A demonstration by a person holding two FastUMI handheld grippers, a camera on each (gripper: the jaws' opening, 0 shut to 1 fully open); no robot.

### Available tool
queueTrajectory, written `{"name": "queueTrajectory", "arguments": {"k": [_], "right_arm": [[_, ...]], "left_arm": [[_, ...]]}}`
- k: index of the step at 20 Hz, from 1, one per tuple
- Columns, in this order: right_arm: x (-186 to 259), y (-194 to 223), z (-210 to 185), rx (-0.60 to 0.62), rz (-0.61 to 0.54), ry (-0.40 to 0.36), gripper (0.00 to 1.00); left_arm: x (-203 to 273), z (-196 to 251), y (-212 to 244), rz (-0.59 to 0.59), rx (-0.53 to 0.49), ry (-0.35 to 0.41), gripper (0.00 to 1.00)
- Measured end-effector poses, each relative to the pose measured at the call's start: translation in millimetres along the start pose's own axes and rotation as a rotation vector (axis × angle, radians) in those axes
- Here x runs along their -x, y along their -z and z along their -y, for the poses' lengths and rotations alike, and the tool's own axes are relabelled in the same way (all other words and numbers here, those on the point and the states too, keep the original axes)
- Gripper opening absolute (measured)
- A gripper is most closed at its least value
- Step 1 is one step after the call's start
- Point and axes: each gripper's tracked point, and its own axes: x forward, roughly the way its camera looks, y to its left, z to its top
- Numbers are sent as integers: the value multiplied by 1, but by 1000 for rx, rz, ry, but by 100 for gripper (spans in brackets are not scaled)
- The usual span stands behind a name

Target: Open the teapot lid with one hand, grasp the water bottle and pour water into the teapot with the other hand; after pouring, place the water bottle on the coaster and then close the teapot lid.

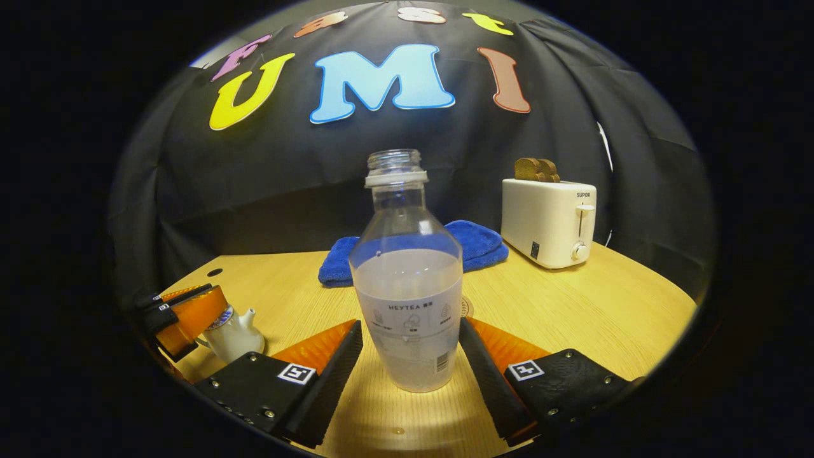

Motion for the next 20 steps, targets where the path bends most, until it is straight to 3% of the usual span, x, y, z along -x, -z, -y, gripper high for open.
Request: {"name": "queueTrajectory", "arguments": {"k": [4, 5, 20], "right_arm": [[0, 1, -1, 12, 5, 2, 94], [0, 1, -1, 11, 5, 2, 94], [-4, 2, 6, -54, -13, -7, 94]], "left_arm": [[0, -1, -4, 13, 13, 4, 34], [-3, -1, -3, 11, 10, 4, 17], [9, -5, -16, 94, 65, 7, 17]]}}
